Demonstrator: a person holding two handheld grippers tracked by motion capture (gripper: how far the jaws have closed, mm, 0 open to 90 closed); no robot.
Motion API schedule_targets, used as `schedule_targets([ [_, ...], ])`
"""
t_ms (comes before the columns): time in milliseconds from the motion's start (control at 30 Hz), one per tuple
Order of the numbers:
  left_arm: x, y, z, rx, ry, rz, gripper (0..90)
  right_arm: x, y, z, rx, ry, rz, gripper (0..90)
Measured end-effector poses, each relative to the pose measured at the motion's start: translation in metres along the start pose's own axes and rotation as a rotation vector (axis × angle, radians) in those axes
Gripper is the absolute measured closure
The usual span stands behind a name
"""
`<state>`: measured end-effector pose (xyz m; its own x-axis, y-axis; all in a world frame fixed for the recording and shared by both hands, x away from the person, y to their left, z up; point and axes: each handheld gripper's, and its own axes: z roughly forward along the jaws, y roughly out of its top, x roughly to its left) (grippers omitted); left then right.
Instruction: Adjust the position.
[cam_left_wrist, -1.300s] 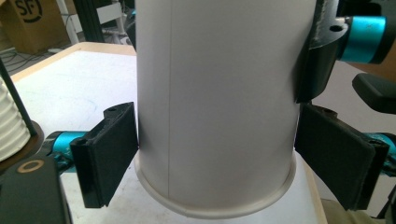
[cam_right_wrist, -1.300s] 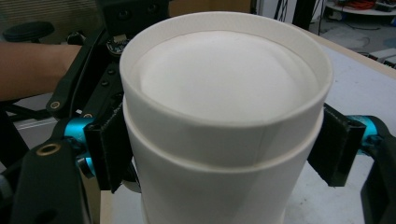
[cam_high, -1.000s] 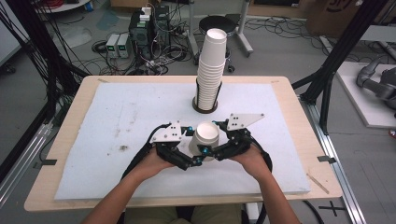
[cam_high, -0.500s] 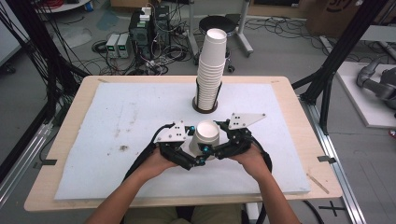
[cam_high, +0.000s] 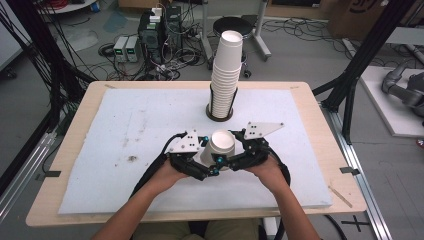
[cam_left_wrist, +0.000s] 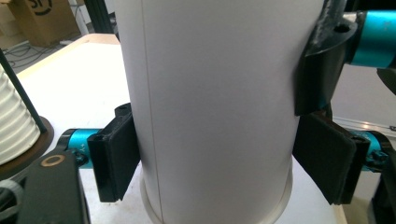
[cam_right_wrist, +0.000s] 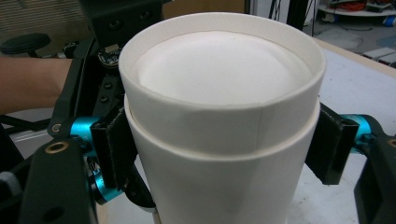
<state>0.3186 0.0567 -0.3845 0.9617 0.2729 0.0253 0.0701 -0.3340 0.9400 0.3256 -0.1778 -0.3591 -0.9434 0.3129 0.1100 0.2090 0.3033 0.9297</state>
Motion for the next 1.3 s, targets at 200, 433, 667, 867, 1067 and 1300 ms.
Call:
schedule_targets([
  [200, -0.001, -0.001, -0.001, 0.027, -0.005, 0.01, 21.1, 0.0, 0.003, -0.002, -0.028, -0.011, 0.026, 14.1],
  [433, 0.002, -0.001, -0.006, 0.063, 0.001, 0.001, 22.6, 0.001, 0.007, -0.012, -0.028, -0.004, 0.009, 14.1],
  [667, 0.007, 0.004, -0.019, 0.152, 0.019, 0.023, 22.5, 0.003, 0.013, -0.024, -0.018, 0.006, -0.016, 14.1],
  [867, 0.009, 0.012, -0.024, 0.259, 0.026, 0.061, 22.5, 0.002, 0.013, -0.033, 0.026, -0.014, -0.053, 14.1],
  [1067, 0.01, 0.022, -0.023, 0.357, 0.029, 0.098, 22.5, -0.003, 0.015, -0.039, 0.126, -0.038, -0.124, 14.2],
  [1300, 0.01, 0.034, -0.018, 0.47, 0.015, 0.137, 22.6, -0.004, 0.023, -0.036, 0.196, -0.03, -0.164, 14.2],
])
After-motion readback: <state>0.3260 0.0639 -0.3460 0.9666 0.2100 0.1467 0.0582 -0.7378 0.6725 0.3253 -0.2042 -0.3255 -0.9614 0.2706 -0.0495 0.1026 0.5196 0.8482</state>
